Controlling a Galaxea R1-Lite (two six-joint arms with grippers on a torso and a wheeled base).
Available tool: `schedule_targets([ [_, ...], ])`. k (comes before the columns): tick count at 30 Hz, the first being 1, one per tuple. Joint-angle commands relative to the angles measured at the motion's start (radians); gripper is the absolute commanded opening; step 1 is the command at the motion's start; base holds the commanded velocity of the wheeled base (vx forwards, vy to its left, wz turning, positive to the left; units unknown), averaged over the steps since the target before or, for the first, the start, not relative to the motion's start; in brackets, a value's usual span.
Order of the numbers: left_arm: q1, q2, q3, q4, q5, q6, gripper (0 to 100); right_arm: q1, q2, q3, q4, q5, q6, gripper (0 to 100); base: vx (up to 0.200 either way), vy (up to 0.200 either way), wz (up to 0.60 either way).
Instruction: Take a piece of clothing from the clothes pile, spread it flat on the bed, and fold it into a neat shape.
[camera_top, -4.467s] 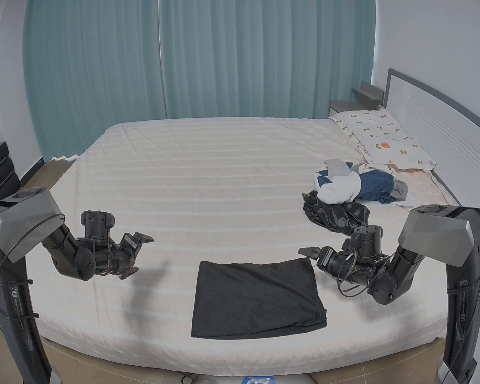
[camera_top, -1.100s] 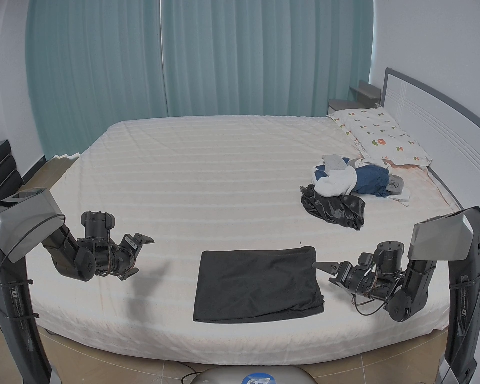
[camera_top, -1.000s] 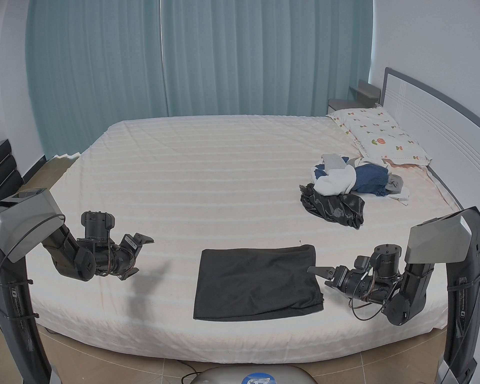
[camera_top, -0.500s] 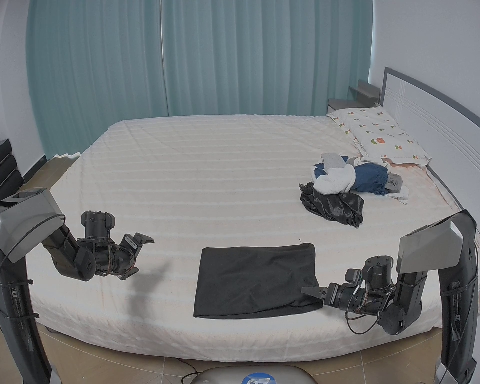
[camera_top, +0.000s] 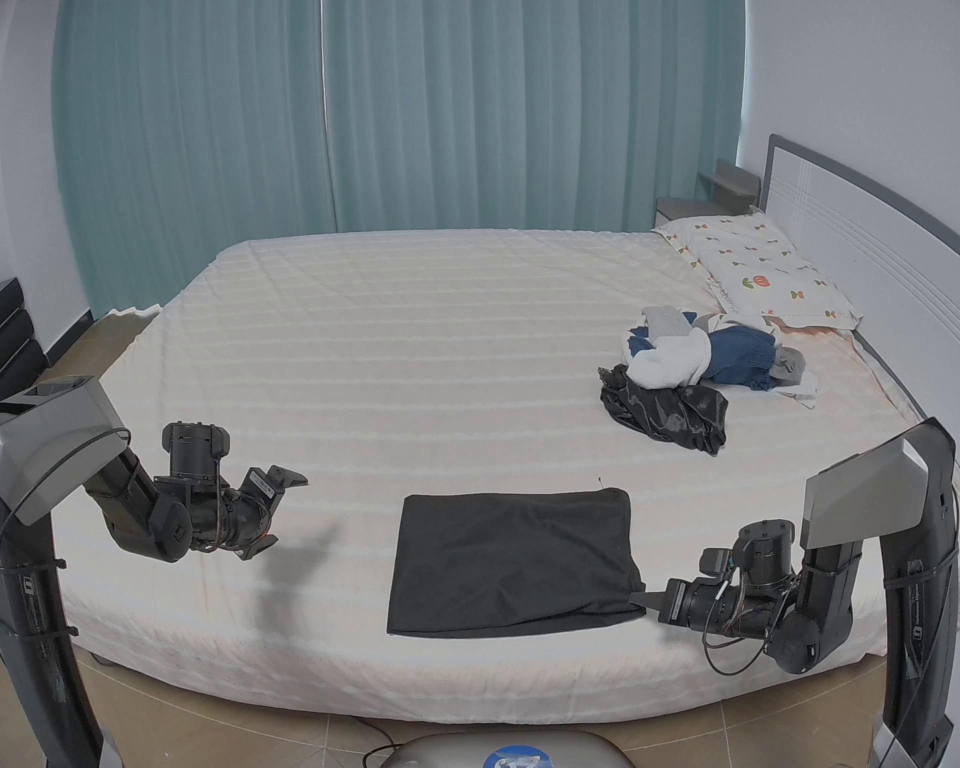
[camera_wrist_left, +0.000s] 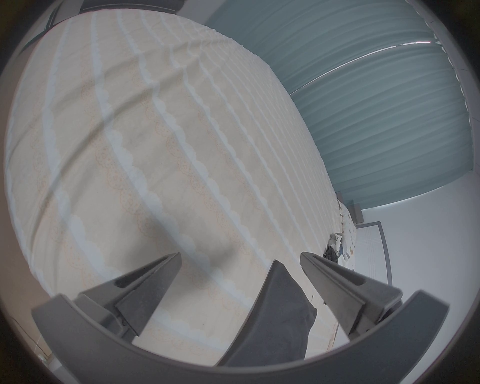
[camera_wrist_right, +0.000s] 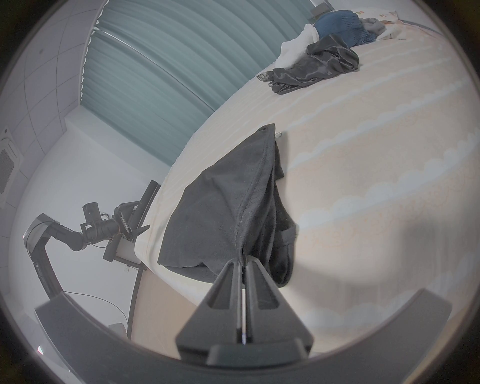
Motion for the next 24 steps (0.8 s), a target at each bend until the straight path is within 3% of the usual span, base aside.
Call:
schedule_targets([
  [1,0.0,0.0,0.0,0.0,0.0,0.0,100,-0.016,-0.003,0.004,0.004,0.0,-0.009,0,0.0,0.0,0.0],
  [11,0.0,0.0,0.0,0.0,0.0,0.0,100,-0.024,0.004,0.004,0.011,0.0,-0.017,0,0.0,0.0,0.0],
  [12,0.0,0.0,0.0,0.0,0.0,0.0,100,-0.024,0.004,0.004,0.011,0.0,-0.017,100,0.0,0.0,0.0],
  [18,0.0,0.0,0.0,0.0,0.0,0.0,100,-0.024,-0.011,-0.01,-0.003,-0.003,-0.003,100,0.0,0.0,0.0],
  [24,0.0,0.0,0.0,0.0,0.0,0.0,100,-0.076,-0.017,-0.072,0.001,-0.044,0.053,100,0.0,0.0,0.0],
])
